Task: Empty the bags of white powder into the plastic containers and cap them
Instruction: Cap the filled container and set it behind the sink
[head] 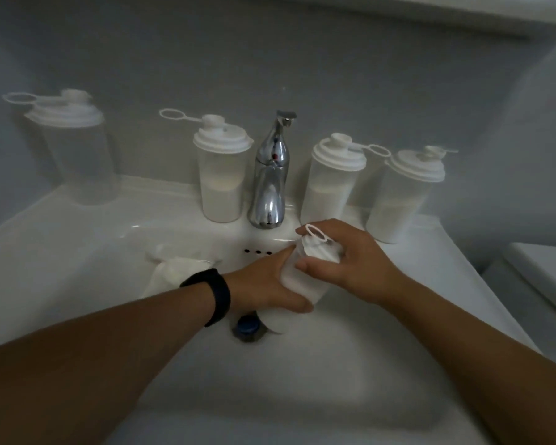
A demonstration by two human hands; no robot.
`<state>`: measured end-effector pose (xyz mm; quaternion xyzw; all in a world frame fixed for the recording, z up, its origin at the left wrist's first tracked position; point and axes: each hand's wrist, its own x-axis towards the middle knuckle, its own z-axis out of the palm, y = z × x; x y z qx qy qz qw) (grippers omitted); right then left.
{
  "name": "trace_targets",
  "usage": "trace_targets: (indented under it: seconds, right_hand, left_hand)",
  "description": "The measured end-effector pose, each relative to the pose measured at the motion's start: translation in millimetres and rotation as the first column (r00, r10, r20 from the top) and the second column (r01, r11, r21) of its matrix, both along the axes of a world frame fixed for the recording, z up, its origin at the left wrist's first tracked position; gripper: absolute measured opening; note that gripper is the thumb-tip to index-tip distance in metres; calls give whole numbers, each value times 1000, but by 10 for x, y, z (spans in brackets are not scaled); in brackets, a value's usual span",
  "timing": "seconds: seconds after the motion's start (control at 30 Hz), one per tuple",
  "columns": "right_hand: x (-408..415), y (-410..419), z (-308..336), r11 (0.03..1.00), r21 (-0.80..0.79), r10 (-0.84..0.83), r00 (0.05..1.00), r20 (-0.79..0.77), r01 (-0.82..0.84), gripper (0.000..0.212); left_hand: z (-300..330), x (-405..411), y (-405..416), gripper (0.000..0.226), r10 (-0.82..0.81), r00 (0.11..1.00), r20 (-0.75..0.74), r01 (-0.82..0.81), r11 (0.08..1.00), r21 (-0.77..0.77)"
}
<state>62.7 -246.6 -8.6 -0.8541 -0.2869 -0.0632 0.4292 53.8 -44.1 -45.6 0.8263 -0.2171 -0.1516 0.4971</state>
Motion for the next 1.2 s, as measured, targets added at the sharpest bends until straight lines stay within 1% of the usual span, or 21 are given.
trace_targets:
  seconds: [0.03, 0.1, 0.17, 0.2, 0.33, 0.4, 0.5, 0.6, 0.67, 0.77, 0.83, 0.87, 0.93, 1.0, 1.07, 1.1, 1.13, 1.2]
  right_hand:
    - [2, 17, -10, 1000, 0, -8, 1000, 15, 8, 45]
    - [-32, 60, -1, 1000, -26, 0, 999, 42, 1, 50]
    - [-98, 108, 38, 998, -57, 11, 999, 49, -8, 54]
    - [-125, 129, 55, 998, -66, 2, 999, 46, 1, 53]
    - [-149, 158, 65, 994, -79, -77, 996, 46, 81, 38]
    - [-164, 156, 46, 986, -104, -121, 989, 82, 129, 30]
    - [-197, 198, 22, 974, -155, -145, 981, 132, 165, 28]
    - [-204, 251, -19, 966, -160, -177, 970, 167, 204, 38]
    - [-190, 296, -13, 956, -179, -200, 964, 175, 231, 43]
    - [-182, 356, -1, 922, -269, -234, 954, 188, 279, 42]
    - [-190, 389, -19, 922, -246, -247, 943, 221, 299, 41]
    - [-217, 391, -26, 938, -199, -239, 945, 224, 284, 42]
    - [-272, 352, -32, 969, -128, -185, 964, 190, 211, 53]
    - [-321, 269, 9, 992, -84, -88, 993, 80, 95, 65]
    - [-371, 209, 94, 1000, 9, -9, 999, -41, 10, 70]
    - [-380, 177, 121, 1000, 21, 15, 998, -59, -14, 70]
    - [-376, 179, 141, 999, -14, 37, 998, -43, -38, 69]
    - [-349, 202, 117, 988, -151, 35, 999, 16, -32, 70]
  left_hand:
    - [-12, 13, 4, 76, -4, 1000, -3, 4, 1000, -2]
    - [-23, 8, 5, 73, -8, 999, 35, 8, 1000, 12]
    - [-33, -10, 2, 77, -19, 996, 84, 17, 1000, 25]
    - [-42, -29, -8, 79, -8, 995, 97, 7, 1000, 11]
    - [-90, -93, -113, 73, 105, 980, 169, -90, 991, -97]
    - [-129, -111, -166, 68, 164, 968, 193, -136, 980, -147]
    - [-165, -105, -190, 65, 175, 966, 193, -141, 974, -174]
    - [-142, -80, -162, 59, 140, 974, 177, -110, 979, -170]
    - [-137, -78, -155, 61, 145, 976, 161, -114, 975, -189]
    - [-174, -93, -151, 65, 177, 972, 155, -138, 962, -234]
    - [-161, -107, -128, 67, 171, 973, 156, -135, 966, -222]
    - [-129, -128, -106, 68, 162, 975, 154, -132, 973, -191]
    - [-27, -145, -54, 62, 109, 985, 134, -96, 991, -98]
    - [74, -133, 20, 59, 18, 994, 107, -20, 1000, 18]
    - [152, -125, 104, 63, -46, 998, 49, 40, 992, 118]
    - [171, -121, 129, 64, -65, 998, 19, 61, 987, 147]
    - [179, -116, 160, 64, -71, 997, -2, 71, 987, 147]
    - [137, -106, 204, 72, -13, 1000, 8, 13, 998, 59]
